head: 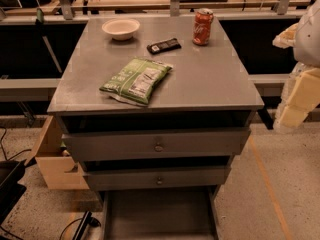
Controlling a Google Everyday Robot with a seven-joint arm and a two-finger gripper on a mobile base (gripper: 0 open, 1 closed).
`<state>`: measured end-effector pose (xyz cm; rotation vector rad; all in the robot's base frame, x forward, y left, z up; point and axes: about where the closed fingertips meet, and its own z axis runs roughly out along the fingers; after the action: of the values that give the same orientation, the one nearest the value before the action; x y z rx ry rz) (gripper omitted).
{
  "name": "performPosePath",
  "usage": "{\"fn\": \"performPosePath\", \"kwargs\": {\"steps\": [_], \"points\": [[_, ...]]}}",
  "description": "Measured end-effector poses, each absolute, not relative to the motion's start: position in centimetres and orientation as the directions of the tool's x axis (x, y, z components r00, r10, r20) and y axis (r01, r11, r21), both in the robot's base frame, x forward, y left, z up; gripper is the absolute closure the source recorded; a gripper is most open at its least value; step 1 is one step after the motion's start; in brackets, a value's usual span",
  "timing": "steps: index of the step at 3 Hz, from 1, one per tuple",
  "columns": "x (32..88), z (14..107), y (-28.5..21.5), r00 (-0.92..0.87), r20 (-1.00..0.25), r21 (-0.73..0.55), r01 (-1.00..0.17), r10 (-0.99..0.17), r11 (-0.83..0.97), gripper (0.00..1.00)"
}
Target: Place green jalapeno chip bag into bottom drawer
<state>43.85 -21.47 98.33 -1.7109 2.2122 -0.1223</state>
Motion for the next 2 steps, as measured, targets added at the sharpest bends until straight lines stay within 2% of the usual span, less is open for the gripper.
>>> {"fn": "performPosePath", "kwargs": {"steps": [1, 2], "points": [[43.9, 98.5, -21.3, -0.216, -0.218, -0.276, -0.922, -0.952, 0.272, 0.00], [46.3, 99.3, -18.0, -0.165, -0.317, -0.286, -0.922, -0.934, 0.260, 0.00]]}}
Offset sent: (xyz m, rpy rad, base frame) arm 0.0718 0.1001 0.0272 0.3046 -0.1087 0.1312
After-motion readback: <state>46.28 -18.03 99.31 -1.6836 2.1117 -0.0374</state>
